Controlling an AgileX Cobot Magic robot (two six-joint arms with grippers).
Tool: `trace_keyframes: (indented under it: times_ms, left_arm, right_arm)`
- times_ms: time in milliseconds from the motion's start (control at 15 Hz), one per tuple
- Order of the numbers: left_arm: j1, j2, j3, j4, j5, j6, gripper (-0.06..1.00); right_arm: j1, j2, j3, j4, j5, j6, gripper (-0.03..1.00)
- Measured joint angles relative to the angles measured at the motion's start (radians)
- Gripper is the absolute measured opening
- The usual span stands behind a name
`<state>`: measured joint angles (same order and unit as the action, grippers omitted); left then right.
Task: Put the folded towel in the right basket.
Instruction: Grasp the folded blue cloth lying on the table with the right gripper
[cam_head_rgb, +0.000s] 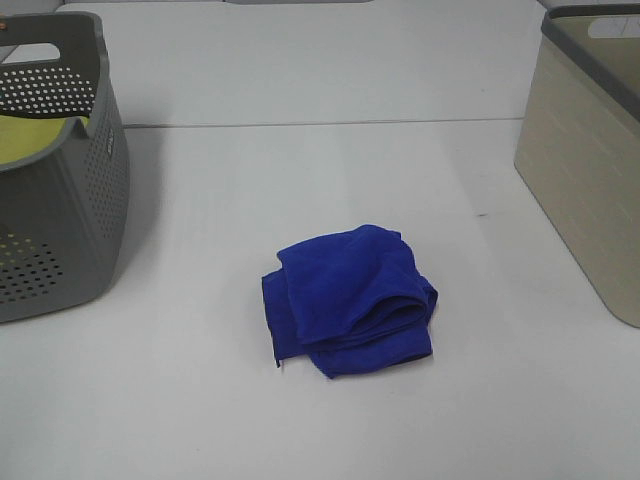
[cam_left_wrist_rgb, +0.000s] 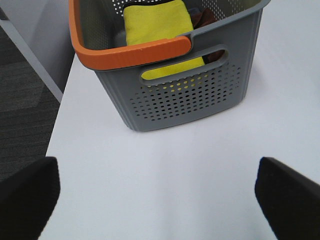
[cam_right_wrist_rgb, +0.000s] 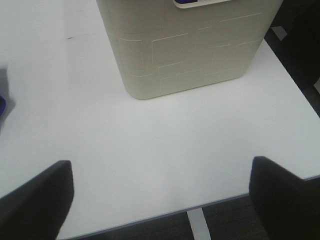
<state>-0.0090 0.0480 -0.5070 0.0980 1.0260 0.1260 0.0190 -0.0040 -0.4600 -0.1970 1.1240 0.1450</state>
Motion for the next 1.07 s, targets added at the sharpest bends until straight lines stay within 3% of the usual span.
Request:
trace_keyframes:
  times_ms: [1067]
  left_arm:
    - [0.0,0.0,0.0,0.0,0.0,0.0,0.99]
  right_arm:
    - [0.0,0.0,0.0,0.0,0.0,0.0,0.91]
